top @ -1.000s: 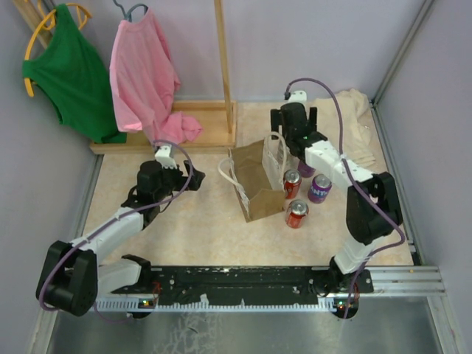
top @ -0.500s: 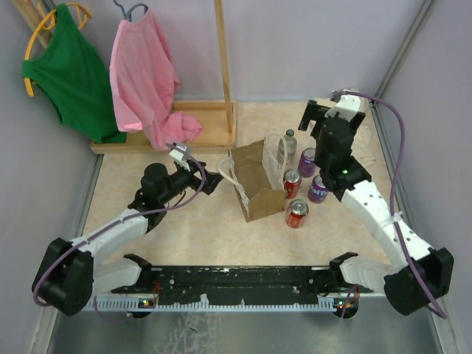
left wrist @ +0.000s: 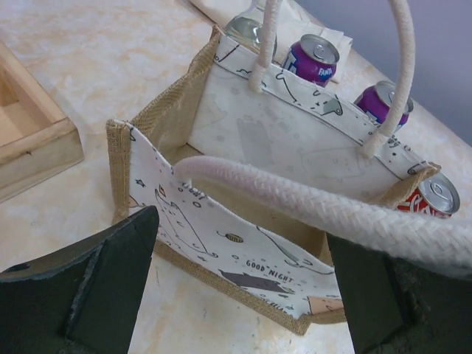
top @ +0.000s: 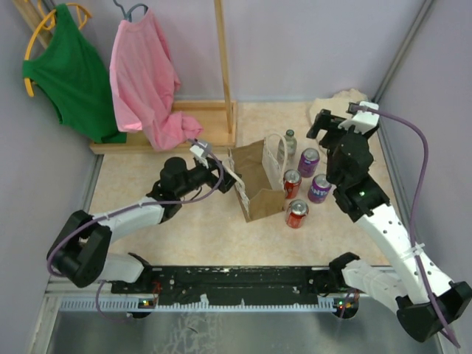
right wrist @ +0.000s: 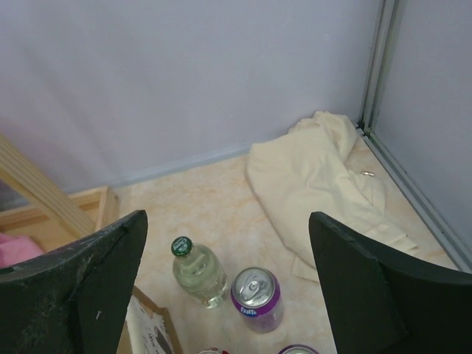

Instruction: Take the beverage out of the canvas bag

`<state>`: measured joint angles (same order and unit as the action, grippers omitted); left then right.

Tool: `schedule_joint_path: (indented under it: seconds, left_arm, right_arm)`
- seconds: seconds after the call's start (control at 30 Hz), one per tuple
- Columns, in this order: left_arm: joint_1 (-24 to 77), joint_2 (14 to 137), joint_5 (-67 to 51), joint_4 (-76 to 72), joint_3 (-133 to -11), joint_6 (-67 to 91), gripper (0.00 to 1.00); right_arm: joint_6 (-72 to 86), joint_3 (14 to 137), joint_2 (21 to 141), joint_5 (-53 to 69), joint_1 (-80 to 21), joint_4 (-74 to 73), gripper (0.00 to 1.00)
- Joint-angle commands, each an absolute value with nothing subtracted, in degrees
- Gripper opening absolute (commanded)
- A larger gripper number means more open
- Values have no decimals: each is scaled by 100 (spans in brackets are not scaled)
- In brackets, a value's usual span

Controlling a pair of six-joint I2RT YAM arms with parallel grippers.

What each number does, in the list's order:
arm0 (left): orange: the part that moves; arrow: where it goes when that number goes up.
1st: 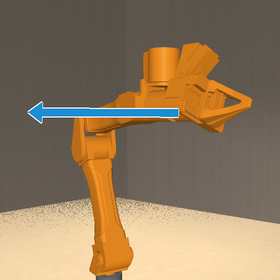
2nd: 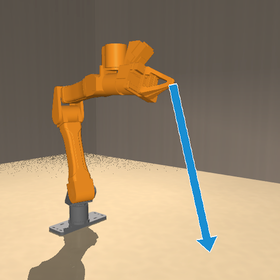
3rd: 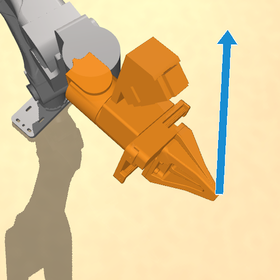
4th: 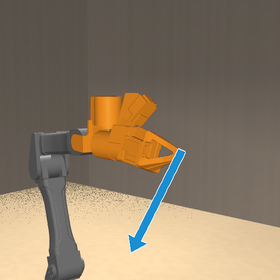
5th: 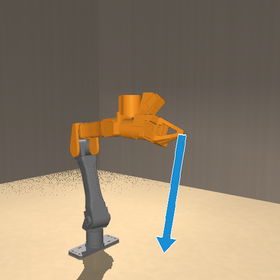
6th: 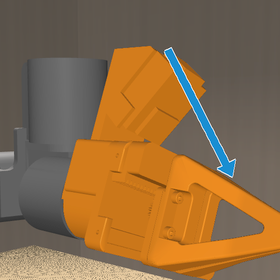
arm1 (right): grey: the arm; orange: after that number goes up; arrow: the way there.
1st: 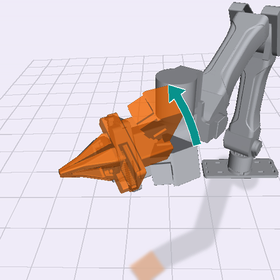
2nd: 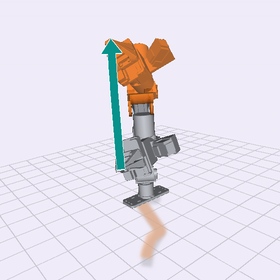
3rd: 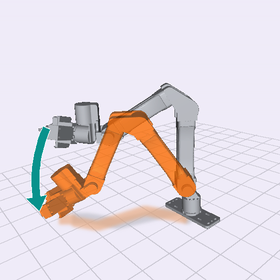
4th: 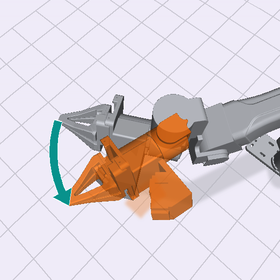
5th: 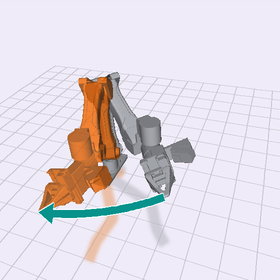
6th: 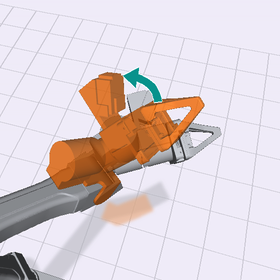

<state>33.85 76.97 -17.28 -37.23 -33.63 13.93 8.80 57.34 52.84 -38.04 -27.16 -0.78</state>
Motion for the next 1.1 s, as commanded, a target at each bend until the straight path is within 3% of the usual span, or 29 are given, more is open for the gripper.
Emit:
schedule_joint_path:
  seconds: [0.0, 0.23, 0.63, 0.73, 0.9, 0.97, 1.07]
  left_arm:
    - [3483, 7954, -1296, -3893, -3695, 1585, 100]
    - [3518, 8138, -521, -2764, -4262, 1677, 100]
    - [3576, 8339, -188, -1951, -4561, 1591, 99]
    - [3590, 8394, -277, -1969, -4582, 1546, 83]
    - [3587, 8409, -315, -2030, -4605, 1517, 35]
    - [3586, 8386, -234, -2002, -4647, 1438, 27]
    - [3580, 8391, -109, -1882, -4777, 1258, 26]
  right_arm:
    - [886, 5678, 4978, -3934, -2784, -151, 88]
    - [862, 5569, 4656, -3784, -2795, -266, 82]
    - [881, 5532, 4614, -3579, -2800, -203, 81]
    - [885, 5536, 4623, -3549, -2803, -176, 81]
    - [905, 5597, 4641, -3422, -2808, -286, 82]
    - [906, 5622, 4638, -3398, -2806, -380, 82]
    - [890, 5643, 4608, -3410, -2804, -611, 84]
